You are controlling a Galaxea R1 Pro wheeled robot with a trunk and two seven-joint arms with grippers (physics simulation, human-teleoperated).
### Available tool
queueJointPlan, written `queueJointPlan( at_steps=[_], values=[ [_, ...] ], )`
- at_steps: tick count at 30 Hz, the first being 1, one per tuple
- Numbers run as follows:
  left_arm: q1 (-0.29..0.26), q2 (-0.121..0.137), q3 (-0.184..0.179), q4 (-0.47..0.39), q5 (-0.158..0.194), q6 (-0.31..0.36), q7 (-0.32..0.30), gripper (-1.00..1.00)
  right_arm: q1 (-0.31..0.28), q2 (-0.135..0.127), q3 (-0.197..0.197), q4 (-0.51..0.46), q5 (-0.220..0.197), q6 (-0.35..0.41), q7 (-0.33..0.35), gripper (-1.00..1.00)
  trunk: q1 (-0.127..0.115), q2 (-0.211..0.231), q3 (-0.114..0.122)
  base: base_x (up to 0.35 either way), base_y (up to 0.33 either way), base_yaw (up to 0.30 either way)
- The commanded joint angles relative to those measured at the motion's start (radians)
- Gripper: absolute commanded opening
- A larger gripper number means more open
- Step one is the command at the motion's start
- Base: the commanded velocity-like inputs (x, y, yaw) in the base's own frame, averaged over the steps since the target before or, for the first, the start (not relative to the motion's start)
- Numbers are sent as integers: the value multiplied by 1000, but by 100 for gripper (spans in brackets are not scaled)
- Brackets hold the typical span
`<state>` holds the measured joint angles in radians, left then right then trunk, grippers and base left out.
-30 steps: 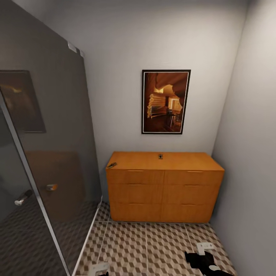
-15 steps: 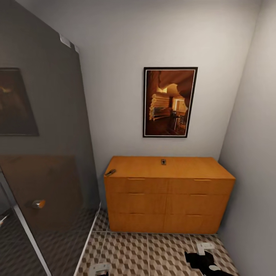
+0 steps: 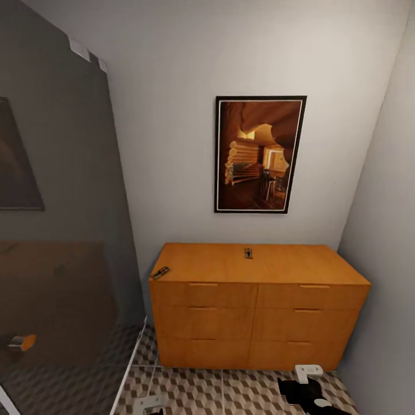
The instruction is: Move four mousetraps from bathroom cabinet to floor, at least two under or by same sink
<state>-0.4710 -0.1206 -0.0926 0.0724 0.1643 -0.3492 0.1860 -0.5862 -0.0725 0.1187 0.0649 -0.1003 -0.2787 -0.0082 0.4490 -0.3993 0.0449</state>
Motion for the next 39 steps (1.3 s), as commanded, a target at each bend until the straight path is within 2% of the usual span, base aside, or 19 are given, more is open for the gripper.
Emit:
queueJointPlan(
  at_steps=[1,13,39],
  values=[
    [-1,-1,-9,4,9,-7,1,100,-1,0,9,4,-10,-7,0,100,1,-1,0,332,-61,0],
    [-1,-1,-9,4,9,-8,2,100,-1,0,9,4,-10,-7,0,100,1,-1,0,297,-17,0],
    [-1,-2,-9,4,9,-9,1,100,-1,0,9,4,-10,-7,0,100,1,-1,0,54,0,0]
  ],
)
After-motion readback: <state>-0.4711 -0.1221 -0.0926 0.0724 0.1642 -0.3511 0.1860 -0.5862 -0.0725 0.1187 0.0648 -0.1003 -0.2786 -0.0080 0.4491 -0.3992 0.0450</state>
